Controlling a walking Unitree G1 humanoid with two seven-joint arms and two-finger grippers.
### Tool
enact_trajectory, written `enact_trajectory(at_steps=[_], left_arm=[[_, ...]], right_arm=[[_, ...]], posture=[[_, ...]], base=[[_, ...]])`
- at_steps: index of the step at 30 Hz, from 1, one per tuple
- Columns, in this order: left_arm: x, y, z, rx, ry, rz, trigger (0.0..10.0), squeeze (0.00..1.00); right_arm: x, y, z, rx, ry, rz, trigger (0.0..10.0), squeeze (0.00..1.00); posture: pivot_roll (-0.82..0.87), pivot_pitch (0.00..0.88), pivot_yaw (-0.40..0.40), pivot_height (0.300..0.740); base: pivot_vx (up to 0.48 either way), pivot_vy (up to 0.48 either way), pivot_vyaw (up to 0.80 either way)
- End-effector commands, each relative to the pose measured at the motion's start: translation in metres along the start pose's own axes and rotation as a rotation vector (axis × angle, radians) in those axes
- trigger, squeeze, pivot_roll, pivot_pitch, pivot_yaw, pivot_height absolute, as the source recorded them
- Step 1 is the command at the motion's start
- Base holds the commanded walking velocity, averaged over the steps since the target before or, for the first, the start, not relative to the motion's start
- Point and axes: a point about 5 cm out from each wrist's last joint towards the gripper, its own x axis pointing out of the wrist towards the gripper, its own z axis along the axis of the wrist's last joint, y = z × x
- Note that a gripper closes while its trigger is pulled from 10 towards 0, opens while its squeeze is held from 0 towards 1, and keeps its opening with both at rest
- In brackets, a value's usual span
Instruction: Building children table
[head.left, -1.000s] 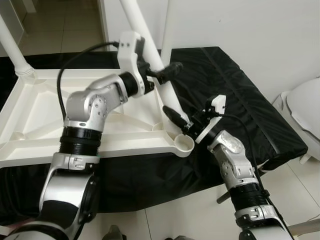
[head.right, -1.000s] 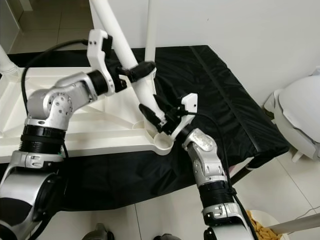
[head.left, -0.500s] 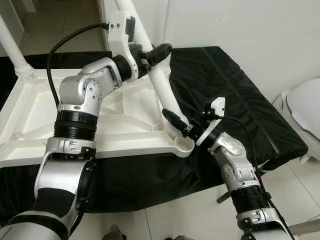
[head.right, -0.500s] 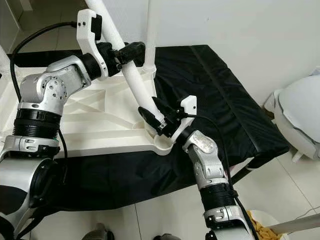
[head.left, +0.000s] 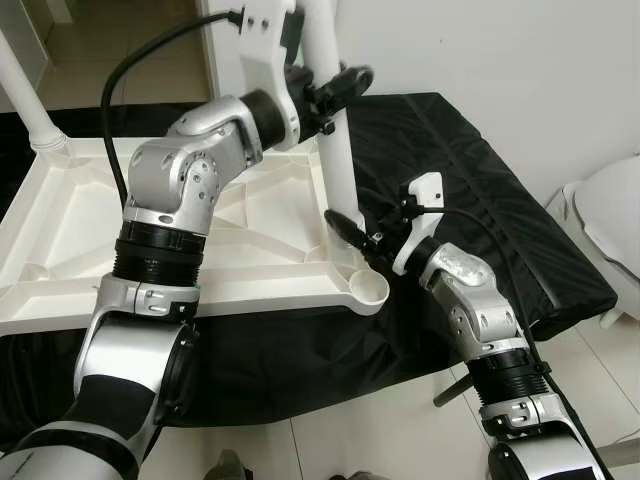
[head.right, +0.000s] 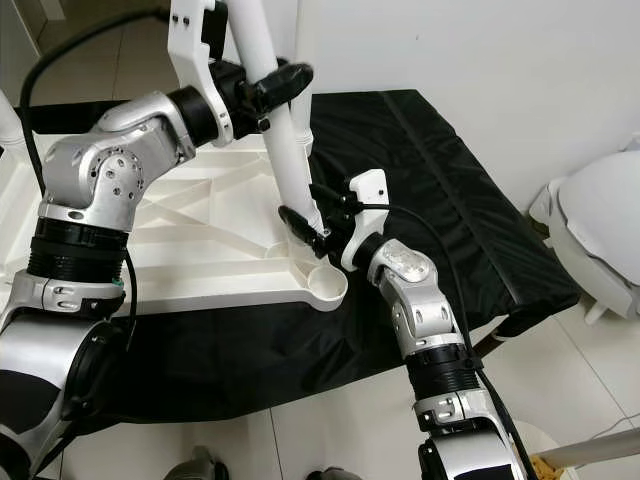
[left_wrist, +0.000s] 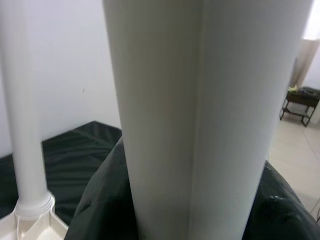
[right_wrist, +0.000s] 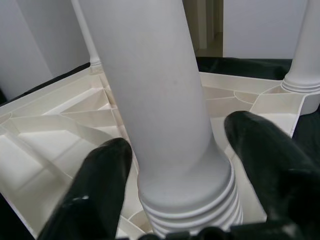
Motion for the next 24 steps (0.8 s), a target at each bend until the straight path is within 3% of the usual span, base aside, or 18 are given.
enact_trajectory(at_steps=[1, 4, 5, 6, 20, 21, 23, 24], left_arm=[[0.003, -0.012, 0.004, 0.048, -0.008, -0.062, 10.0, 0.00], [0.004, -0.017, 0.007, 0.075, -0.015, -0.066, 10.0, 0.00], [0.005, -0.021, 0.007, 0.085, -0.021, -0.069, 10.0, 0.00], [0.005, -0.023, 0.007, 0.087, -0.023, -0.071, 10.0, 0.00], [0.005, -0.035, 0.005, 0.169, -0.025, -0.057, 10.0, 0.00], [0.006, -0.040, 0.007, 0.187, -0.033, -0.056, 10.0, 0.00], [0.006, -0.041, 0.007, 0.191, -0.035, -0.056, 10.0, 0.00], [0.007, -0.042, 0.007, 0.192, -0.034, -0.056, 10.0, 0.00]], right_arm=[[0.002, -0.005, 0.011, -0.033, -0.007, 0.017, 10.0, 1.00], [0.005, -0.009, 0.017, -0.081, 0.002, 0.015, 10.0, 1.00], [0.008, -0.010, 0.020, -0.110, 0.004, 0.015, 10.0, 0.90], [0.010, -0.010, 0.023, -0.124, 0.010, 0.014, 10.0, 0.00], [0.024, -0.005, 0.035, -0.135, 0.037, 0.034, 10.0, 0.00], [0.027, -0.002, 0.033, -0.140, 0.056, 0.051, 5.3, 0.00], [0.028, -0.001, 0.032, -0.143, 0.062, 0.054, 5.3, 0.00], [0.028, -0.001, 0.032, -0.142, 0.063, 0.056, 1.9, 0.00]], posture=[[-0.03, 0.059, -0.049, 0.740], [-0.03, 0.060, -0.053, 0.740], [-0.03, 0.059, -0.054, 0.740], [-0.03, 0.059, -0.054, 0.740], [-0.02, 0.063, -0.073, 0.740], [-0.02, 0.064, -0.076, 0.740], [-0.02, 0.065, -0.077, 0.740], [-0.02, 0.065, -0.078, 0.740]], base=[[0.000, 0.000, 0.00], [0.000, 0.000, 0.00], [0.000, 0.000, 0.00], [0.000, 0.000, 0.00], [0.000, 0.000, 0.00], [0.000, 0.000, 0.00], [0.000, 0.000, 0.00], [0.000, 0.000, 0.00]])
